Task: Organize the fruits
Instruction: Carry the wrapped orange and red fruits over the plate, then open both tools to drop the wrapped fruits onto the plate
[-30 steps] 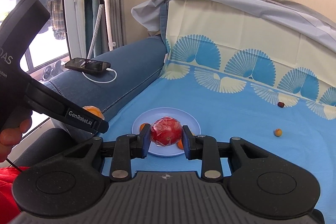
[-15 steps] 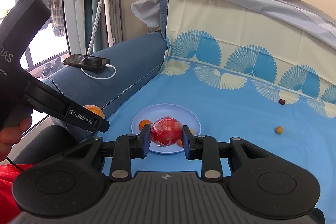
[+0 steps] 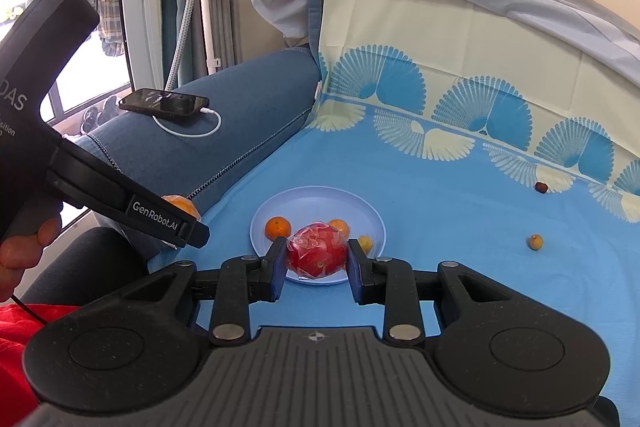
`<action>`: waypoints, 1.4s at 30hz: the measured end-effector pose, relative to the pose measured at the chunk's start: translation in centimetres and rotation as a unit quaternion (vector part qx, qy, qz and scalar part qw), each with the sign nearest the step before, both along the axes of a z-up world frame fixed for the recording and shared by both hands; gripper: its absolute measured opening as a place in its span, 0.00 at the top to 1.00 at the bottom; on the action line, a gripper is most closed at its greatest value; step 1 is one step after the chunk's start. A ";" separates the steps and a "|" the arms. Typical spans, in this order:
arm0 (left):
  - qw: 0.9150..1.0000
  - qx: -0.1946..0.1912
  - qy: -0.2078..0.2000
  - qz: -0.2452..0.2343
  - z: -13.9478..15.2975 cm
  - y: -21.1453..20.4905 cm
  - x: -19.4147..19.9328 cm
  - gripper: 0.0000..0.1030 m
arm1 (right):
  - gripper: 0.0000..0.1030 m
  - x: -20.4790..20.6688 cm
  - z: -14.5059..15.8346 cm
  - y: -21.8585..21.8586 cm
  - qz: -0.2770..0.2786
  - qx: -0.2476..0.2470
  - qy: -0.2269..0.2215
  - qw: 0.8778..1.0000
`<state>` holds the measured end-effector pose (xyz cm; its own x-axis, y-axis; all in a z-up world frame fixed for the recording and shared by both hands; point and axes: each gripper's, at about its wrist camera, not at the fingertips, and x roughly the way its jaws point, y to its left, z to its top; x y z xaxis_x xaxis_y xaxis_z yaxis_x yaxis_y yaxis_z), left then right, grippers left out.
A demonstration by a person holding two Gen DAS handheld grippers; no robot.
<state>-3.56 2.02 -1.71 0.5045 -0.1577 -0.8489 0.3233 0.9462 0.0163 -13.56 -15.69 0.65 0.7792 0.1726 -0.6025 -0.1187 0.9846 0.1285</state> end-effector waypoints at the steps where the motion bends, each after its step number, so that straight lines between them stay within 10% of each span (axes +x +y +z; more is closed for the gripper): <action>1: 1.000 0.000 0.001 0.002 -0.1 0.0 0.1 0.59 | 0.68 0.1 -0.1 0.0 0.000 -0.001 0.001 1.000; 20: 0.999 -0.003 0.013 0.045 -1.6 0.1 9.3 0.59 | 0.68 7.9 -4.2 0.3 0.009 0.006 0.040 0.999; 42: 0.996 0.053 0.069 0.009 -11.8 -5.9 21.8 0.59 | 0.68 21.7 -14.1 -1.6 0.017 -0.016 0.104 0.994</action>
